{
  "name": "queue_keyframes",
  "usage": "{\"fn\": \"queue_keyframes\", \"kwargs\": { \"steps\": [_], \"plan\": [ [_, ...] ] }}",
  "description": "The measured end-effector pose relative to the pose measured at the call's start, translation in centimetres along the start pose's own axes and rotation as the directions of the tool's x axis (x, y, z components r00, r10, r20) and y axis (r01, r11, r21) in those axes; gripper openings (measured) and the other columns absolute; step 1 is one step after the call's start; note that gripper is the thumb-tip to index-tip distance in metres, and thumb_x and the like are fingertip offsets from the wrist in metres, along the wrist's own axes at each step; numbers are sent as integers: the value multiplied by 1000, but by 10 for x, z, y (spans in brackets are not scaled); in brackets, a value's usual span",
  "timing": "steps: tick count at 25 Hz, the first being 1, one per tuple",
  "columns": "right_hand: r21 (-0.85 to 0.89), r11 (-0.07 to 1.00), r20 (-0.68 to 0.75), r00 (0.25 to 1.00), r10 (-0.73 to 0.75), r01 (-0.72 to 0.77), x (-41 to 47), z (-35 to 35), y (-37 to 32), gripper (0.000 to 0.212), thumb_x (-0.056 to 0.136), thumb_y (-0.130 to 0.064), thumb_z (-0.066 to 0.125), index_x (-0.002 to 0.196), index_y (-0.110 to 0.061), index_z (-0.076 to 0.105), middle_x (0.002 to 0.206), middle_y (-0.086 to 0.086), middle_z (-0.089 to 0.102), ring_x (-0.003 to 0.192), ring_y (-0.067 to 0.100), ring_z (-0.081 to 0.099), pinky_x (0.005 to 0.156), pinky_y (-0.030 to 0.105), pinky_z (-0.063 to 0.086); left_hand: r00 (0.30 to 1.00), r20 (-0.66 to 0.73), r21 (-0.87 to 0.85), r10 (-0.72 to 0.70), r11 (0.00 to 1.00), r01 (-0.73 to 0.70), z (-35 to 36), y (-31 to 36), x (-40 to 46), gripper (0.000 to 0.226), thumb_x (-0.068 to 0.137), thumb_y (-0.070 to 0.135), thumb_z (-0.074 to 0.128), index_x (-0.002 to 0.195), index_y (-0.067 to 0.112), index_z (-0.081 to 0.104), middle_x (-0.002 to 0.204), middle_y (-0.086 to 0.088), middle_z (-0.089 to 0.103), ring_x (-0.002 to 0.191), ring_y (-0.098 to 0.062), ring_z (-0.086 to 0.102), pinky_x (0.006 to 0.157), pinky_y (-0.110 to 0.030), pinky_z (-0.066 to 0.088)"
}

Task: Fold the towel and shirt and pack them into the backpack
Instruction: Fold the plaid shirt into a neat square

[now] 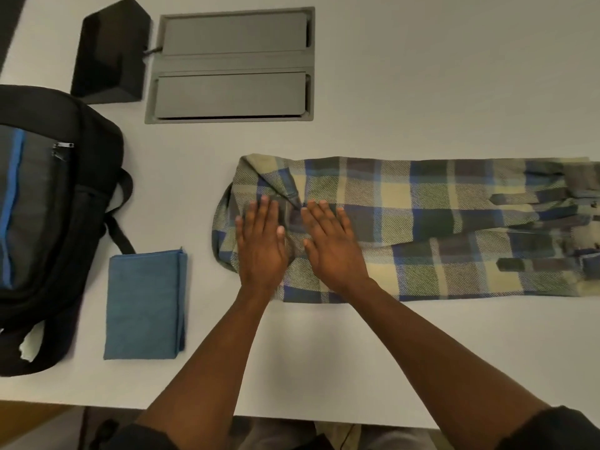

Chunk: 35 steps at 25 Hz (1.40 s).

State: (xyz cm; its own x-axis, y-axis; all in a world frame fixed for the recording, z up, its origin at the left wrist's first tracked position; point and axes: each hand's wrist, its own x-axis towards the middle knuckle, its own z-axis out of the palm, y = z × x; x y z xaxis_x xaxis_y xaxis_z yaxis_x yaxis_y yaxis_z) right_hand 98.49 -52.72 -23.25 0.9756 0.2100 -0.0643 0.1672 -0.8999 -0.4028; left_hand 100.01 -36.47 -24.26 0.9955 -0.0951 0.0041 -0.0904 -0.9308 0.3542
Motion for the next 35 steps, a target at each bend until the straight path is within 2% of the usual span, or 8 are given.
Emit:
{"fn": "queue_keyframes", "kwargs": {
  "steps": [9,14,20,23,27,30,32,35],
  "plan": [
    [74,996,69,996,-54,49,28,12,-60,52,94,-13,55,146,-13,44,154,6,41,144,24,34,119,39,21,948,-29,-102,-318,944,314,-34,-78,30,40,106,29,34,138,11,49,147,-14,46,132,-33,45,104,-52,37],
    [57,998,68,998,10,-14,37,19,-79,52,92,-18,57,143,-14,47,149,6,47,133,25,45,109,40,36,907,-31,-295,-419,871,392,-50,-87,41,33,105,18,35,107,7,66,104,-11,66,97,-26,57,78,-29,38],
    [150,974,119,982,150,-167,45,22,-93,54,93,-34,55,144,-20,44,150,3,43,135,25,39,110,45,30,534,702,-502,-471,205,840,-70,-104,64,28,98,35,58,88,11,67,92,-9,70,82,-23,65,71,-31,54],
    [184,966,122,979,162,-183,46,18,-96,57,93,-37,57,146,-23,41,151,2,41,136,26,37,109,46,29,580,742,-492,-336,315,812,-82,-104,63,25,94,39,64,89,15,67,72,1,65,61,-11,52,51,-23,38],
    [198,968,89,986,140,-156,44,18,-103,60,91,-39,57,148,-28,38,154,0,36,137,25,34,110,49,26,813,521,-781,-261,240,577,-97,-102,60,7,89,19,72,88,18,64,78,4,67,72,-11,61,66,-26,51],
    [124,985,145,984,106,-124,46,20,-105,65,93,-43,55,151,-27,31,160,1,27,141,26,29,111,49,23,941,184,-787,-284,532,314,-92,-94,55,15,86,14,73,90,20,60,87,7,62,79,-9,59,68,-24,53],
    [61,993,211,973,89,-104,46,21,-105,68,92,-44,58,152,-26,31,162,2,23,144,26,25,113,47,21,941,205,-659,-271,672,337,-85,-91,51,18,89,25,70,101,16,60,96,5,64,87,-13,61,76,-29,54],
    [82,989,110,987,114,-123,41,18,-105,60,91,-35,63,146,-21,42,153,3,38,137,24,36,110,43,29,791,439,-502,-427,614,609,-83,-95,47,38,102,44,45,109,10,62,105,-5,65,99,-24,61,94,-42,52]
  ]
}}
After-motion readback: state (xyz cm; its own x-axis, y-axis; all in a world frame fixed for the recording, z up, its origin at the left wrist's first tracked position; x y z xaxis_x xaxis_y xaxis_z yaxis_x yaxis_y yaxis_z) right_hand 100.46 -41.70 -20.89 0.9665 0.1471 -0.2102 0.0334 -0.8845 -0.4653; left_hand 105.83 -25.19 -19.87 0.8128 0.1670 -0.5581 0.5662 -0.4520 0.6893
